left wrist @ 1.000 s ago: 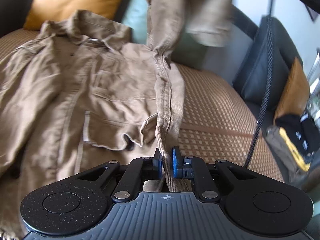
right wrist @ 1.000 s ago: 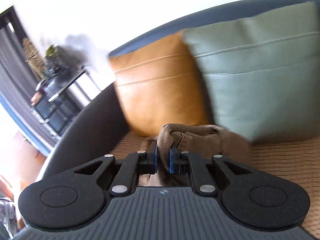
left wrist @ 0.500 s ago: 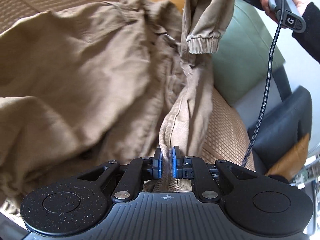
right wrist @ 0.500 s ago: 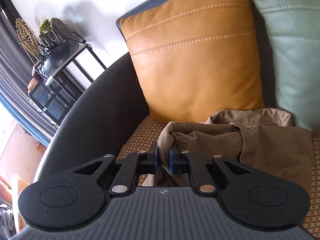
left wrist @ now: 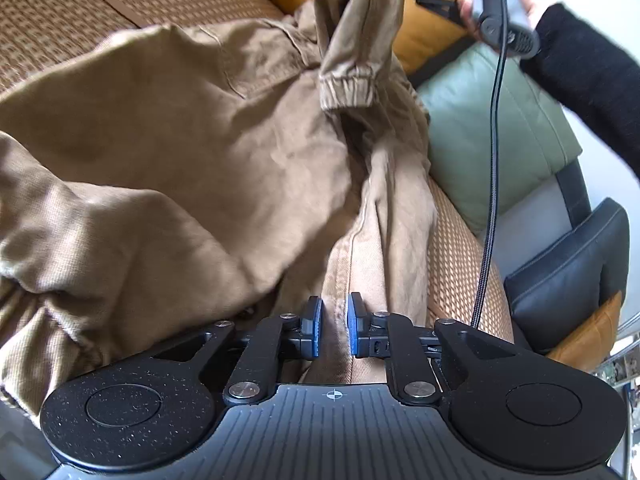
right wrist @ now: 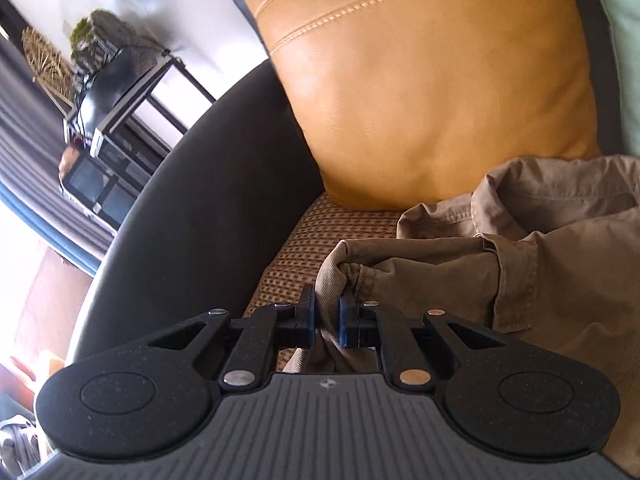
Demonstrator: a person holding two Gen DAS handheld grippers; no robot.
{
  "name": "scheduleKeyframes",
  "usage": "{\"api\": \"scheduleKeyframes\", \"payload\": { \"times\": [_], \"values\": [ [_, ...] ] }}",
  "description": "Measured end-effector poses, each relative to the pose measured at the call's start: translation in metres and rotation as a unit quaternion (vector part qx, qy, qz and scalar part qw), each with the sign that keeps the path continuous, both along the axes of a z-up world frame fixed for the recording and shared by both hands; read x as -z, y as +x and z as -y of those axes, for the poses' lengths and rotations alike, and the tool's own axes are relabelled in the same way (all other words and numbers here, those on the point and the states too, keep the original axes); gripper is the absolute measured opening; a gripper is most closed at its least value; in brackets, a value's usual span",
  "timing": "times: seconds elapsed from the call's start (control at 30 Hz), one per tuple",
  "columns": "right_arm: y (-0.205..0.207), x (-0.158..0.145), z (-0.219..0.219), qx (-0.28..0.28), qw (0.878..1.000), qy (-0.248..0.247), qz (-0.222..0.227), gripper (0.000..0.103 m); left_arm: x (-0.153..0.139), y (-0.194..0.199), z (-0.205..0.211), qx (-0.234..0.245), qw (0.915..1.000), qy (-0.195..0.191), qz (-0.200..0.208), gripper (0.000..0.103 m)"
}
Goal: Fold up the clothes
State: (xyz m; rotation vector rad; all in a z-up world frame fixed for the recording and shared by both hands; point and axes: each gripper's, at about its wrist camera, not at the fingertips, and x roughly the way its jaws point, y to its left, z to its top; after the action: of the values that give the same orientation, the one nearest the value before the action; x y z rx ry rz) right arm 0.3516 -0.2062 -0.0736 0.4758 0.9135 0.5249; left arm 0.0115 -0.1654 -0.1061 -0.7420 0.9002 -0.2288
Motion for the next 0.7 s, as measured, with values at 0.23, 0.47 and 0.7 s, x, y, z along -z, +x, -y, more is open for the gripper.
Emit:
{"api": "scheduleKeyframes", "payload": {
  "times": [0.23, 0.47, 0.7],
  "values": [
    [0.003, 0.018, -0.018, -0.031, 0.999, 0.029, -0.011, 0.012, 0.005, -0.007, -0.005, -0.001, 0.9993, 0.037, 0.001, 0.008],
    [-0.003, 0.039, -0.035, -0.026, 0.999, -0.001, -0.022, 0.029, 0.0, -0.006, -0.011, 0.026, 0.9996, 0.014, 0.004, 0.032],
    [-0.071, -0.049, 0.015, -0.039, 0.997, 0.024, 0.061, 0.057, -0.035, -0.013, -0.035, -0.013, 0.9993, 0.008, 0.034, 0.048]
  ]
}}
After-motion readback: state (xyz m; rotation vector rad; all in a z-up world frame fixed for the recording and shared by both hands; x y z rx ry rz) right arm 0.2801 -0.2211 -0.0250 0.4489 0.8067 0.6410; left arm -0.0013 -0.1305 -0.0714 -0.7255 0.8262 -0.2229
